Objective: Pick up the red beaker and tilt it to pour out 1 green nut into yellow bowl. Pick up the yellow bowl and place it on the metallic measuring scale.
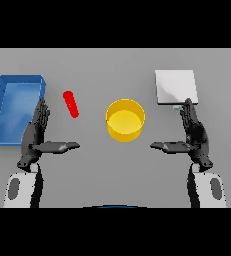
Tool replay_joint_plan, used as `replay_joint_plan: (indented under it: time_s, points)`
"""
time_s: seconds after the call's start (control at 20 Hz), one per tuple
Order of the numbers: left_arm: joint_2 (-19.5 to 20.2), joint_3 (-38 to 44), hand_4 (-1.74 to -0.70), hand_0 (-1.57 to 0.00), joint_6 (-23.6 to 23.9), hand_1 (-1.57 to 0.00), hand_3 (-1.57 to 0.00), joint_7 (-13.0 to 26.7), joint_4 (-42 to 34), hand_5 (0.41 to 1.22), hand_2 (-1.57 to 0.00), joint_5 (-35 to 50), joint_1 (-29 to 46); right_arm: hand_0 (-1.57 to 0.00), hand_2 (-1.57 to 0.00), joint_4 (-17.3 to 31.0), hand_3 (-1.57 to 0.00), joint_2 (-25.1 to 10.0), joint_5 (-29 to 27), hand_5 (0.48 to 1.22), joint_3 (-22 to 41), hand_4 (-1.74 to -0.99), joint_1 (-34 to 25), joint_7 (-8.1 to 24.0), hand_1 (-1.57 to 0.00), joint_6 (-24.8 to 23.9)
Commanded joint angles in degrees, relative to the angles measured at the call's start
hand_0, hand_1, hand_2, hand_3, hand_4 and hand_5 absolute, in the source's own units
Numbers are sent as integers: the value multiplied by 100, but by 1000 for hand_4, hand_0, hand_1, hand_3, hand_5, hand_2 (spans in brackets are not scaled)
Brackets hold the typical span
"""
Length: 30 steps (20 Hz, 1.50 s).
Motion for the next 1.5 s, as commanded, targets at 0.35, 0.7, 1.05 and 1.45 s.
replay_joint_plan:
  time_s: [0.35, 0.7, 1.05, 1.45]
  points:
    - [271, -302, -1203, 1, -160, 1, 1, -103, -493, 677, 1, -315, 361, 1, 1, -259, 1, -406, 621, 573, 236, -1178, 199, -263, 1, -42]
    - [336, -565, -1179, 1, -136, 1, 1, 210, -778, 657, 1, -644, 517, 1, 1, -440, 1, -490, 735, 590, 373, -1225, 323, -229, 1, 62]
    - [217, -519, -1197, 1, -17, 1, 1, 294, -37, 659, 1, -807, -69, 1, 1, -456, 1, -585, 536, 623, 319, -1291, 294, -447, 1, 286]
    - [192, -77, -1219, 1, 233, 1, 1, -95, 1603, 644, 1, -859, -1354, 1, 1, -464, 1, -597, 556, 622, 308, -1295, 365, -505, 1, 292]
